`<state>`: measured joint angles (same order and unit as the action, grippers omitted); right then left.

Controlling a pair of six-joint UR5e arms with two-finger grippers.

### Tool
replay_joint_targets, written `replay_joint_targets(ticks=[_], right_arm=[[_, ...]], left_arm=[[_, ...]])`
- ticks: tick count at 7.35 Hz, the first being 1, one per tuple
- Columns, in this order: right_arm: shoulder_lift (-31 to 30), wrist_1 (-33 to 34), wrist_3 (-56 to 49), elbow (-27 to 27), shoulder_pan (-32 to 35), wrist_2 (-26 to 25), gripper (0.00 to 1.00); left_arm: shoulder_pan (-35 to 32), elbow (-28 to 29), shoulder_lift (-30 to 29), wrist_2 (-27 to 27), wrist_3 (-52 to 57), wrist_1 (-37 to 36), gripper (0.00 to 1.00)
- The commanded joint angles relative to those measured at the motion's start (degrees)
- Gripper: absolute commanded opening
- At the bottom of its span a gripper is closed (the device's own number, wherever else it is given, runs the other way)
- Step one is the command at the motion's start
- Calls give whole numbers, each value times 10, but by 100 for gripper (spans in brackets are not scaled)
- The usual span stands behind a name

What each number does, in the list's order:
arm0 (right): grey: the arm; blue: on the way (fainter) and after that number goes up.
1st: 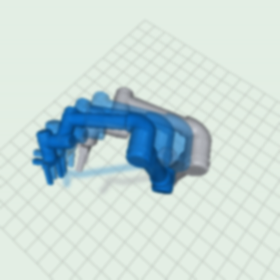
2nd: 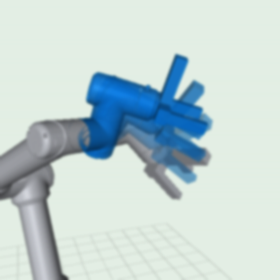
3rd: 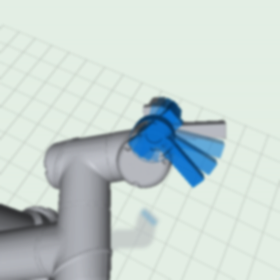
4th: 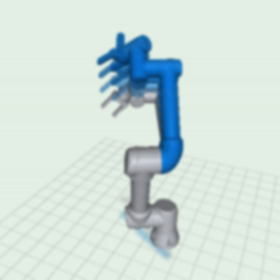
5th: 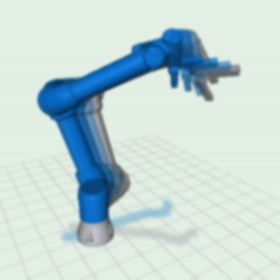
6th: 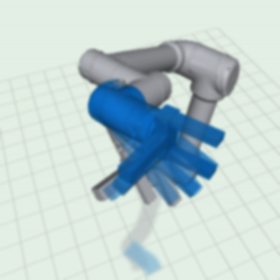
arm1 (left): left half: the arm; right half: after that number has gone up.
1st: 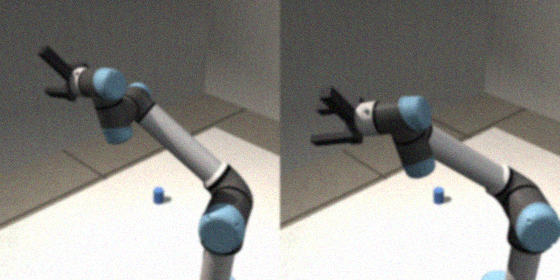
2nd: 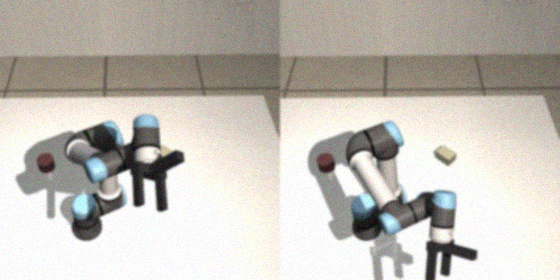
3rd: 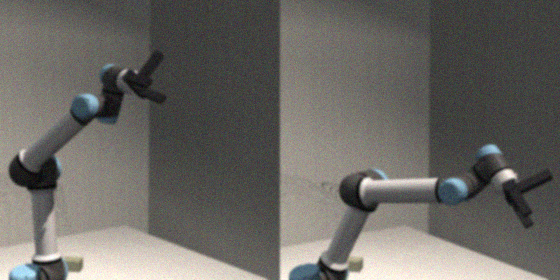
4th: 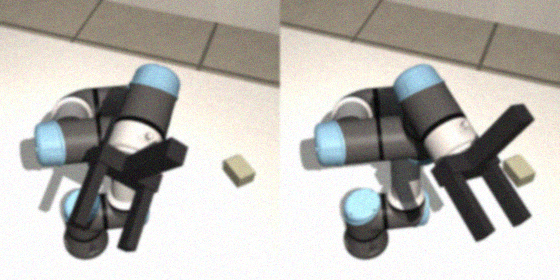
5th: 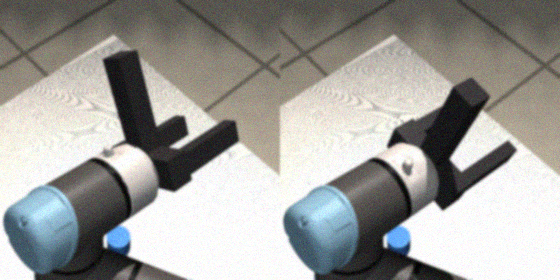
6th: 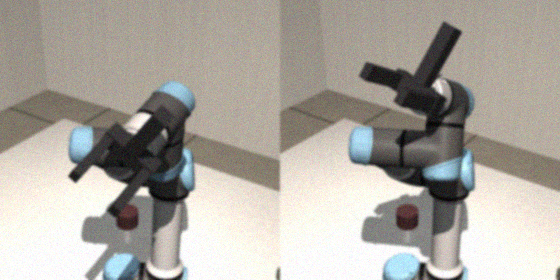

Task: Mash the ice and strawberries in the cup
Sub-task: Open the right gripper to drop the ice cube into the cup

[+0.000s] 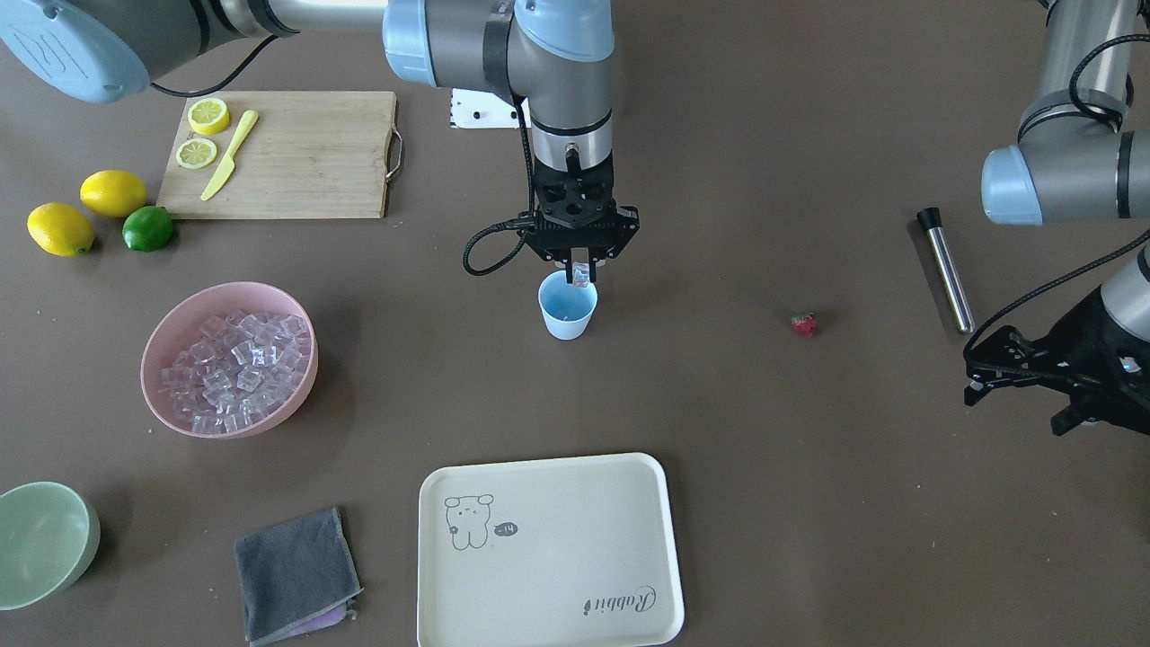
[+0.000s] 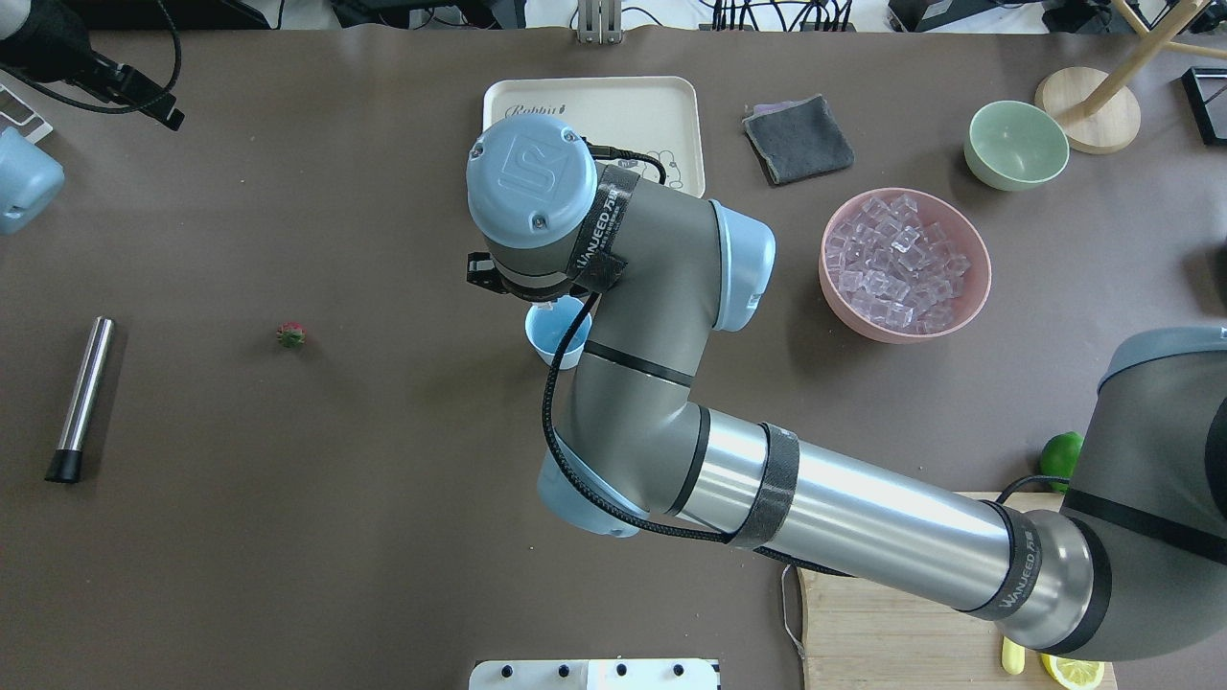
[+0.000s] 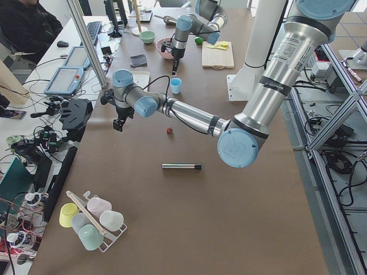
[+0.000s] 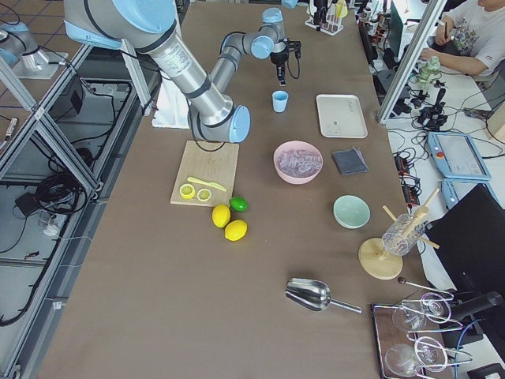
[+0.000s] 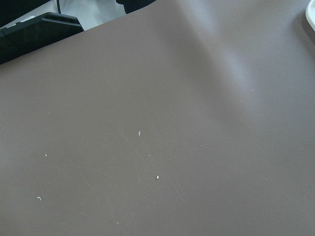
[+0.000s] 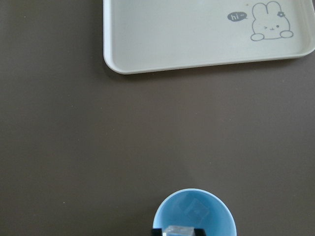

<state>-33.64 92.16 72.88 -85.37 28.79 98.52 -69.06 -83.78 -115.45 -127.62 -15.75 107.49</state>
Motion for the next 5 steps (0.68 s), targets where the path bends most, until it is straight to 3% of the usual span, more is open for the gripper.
replay_joint_targets(ticks=[1, 5], right_arm=[[-17, -17, -4, 15, -7, -3, 8], [-21, -17, -8, 16, -14, -9, 8]], left_arm=[[1, 2, 2, 1, 0, 5, 98], [1, 4, -1, 11, 0, 6, 98]])
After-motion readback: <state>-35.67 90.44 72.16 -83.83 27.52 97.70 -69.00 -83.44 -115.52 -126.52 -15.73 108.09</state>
